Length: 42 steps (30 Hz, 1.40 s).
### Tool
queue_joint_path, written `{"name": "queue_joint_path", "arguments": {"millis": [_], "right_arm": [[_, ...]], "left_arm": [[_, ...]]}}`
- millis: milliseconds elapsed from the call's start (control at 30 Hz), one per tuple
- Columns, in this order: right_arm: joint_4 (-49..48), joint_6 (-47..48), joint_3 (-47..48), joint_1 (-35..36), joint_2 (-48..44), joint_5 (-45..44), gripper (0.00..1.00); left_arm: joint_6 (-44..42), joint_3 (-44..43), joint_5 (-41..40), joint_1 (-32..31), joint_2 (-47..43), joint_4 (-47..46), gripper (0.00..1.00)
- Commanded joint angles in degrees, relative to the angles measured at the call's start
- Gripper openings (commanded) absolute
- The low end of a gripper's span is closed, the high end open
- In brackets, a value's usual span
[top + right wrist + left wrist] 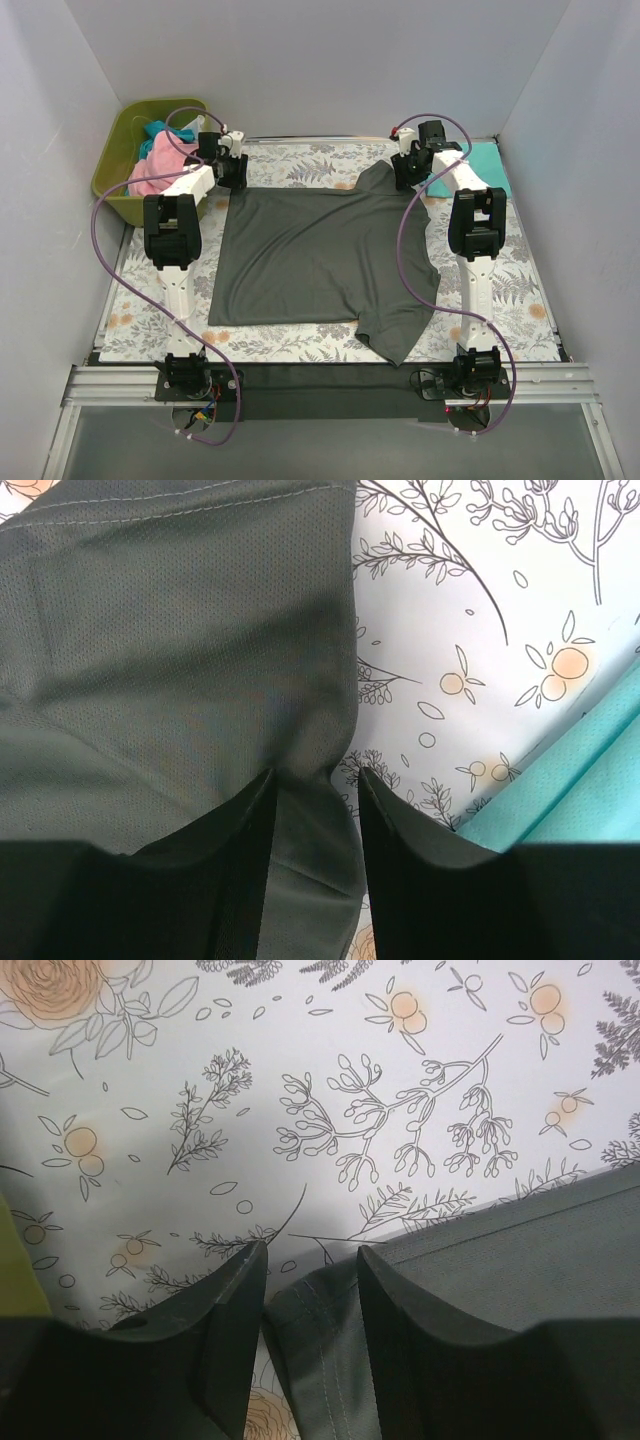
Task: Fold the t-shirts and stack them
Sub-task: Flatten the tshirt out
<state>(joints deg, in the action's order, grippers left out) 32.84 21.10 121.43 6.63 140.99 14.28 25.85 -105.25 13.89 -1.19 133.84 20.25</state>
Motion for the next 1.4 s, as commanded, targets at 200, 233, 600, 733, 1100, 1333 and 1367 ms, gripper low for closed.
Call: {"name": "queue_joint_path", "arguments": {"millis": [200,233,600,733,1100,1333,1367], "right_arm": [[-2.69,-2.03,4.87,-0.92,0.87,1.44,0.33],[-2.95,-2.29,4.87,-0.83,0.95,1.80,0.33],[-4.19,-3.44,4.87,-0.83,3.06,4.17,0.34],[-4.45,-3.61,5.05,-0.83,4.55,3.56,0.31],[-6.03,-2.30,5.31,-1.18,0.70,3.29,0.01],[-6.12,-1.77,4.52,-1.36,-0.28,3.91,0.01],[-6.21,-1.77,4.43,-1.36,-0.45,3.91,0.01]], "left_arm": [[0.08,-2.94,-0.88,0.66,0.19,0.58,0.40],[0.17,-2.85,-0.71,0.75,0.28,0.58,0.40],[0.79,-3.38,-0.18,0.66,0.89,1.02,0.42],[0.96,-3.29,-0.35,0.75,1.07,1.28,0.43],[1.93,-6.72,0.88,1.10,1.78,2.69,0.05],[2.01,-6.46,-0.96,1.10,0.90,3.83,0.32],[2.02,-6.28,-1.84,1.10,0.46,4.09,0.37]]}}
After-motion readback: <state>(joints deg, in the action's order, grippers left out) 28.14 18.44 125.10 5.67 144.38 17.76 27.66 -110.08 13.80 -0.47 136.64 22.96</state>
